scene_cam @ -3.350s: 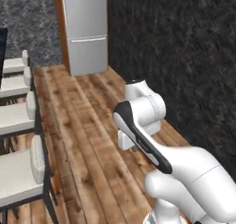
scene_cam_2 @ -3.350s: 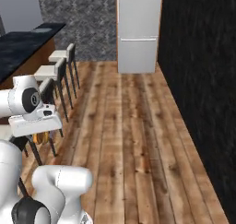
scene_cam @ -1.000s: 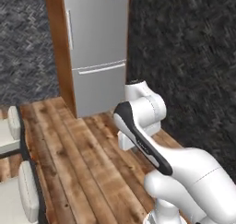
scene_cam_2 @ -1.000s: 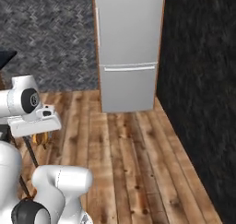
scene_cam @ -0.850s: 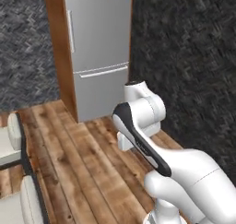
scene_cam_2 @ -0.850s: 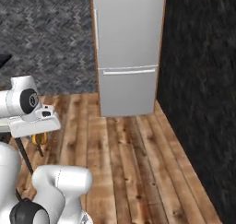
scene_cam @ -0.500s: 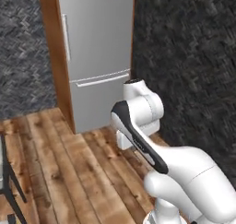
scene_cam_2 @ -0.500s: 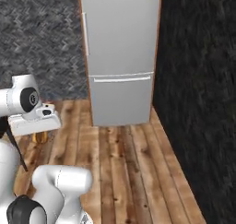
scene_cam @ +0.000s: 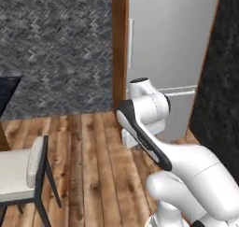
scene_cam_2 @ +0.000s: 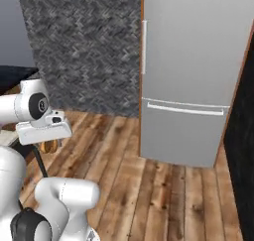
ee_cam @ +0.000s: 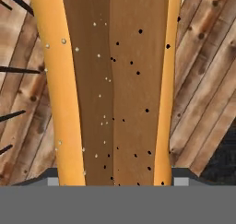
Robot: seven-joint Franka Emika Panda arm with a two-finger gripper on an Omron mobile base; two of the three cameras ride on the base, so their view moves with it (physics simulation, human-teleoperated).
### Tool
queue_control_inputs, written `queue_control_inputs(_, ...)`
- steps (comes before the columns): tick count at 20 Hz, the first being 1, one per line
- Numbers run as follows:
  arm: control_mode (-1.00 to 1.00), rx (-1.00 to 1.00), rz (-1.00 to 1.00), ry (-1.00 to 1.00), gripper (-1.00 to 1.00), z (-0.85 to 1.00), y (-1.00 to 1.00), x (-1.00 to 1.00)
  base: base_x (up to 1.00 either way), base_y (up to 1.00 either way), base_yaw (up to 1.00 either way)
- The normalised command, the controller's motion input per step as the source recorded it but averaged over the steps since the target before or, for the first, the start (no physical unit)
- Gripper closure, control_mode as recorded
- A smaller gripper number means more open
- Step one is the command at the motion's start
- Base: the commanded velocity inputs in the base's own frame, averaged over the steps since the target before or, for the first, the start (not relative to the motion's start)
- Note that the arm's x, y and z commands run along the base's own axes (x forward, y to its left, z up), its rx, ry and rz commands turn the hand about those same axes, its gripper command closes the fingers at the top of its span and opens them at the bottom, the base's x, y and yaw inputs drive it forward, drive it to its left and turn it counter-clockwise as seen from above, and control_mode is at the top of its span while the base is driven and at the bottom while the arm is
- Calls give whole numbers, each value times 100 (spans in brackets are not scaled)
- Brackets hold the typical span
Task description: Move the hot dog bun to the plate on the dining table and place the condiment next to that plate. Then navigate to the fridge and take the sausage and place it on the plate as well.
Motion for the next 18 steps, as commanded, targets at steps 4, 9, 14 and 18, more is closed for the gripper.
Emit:
queue_control_inputs(4, 100, 0, 0, 0, 100, 0, 0, 0, 94, -31, 61)
queue_control_inputs(9, 100, 0, 0, 0, 100, 0, 0, 0, 89, -43, 56)
queue_control_inputs(14, 100, 0, 0, 0, 100, 0, 0, 0, 57, -40, 62)
queue_control_inputs(18, 100, 0, 0, 0, 100, 0, 0, 0, 41, -36, 65)
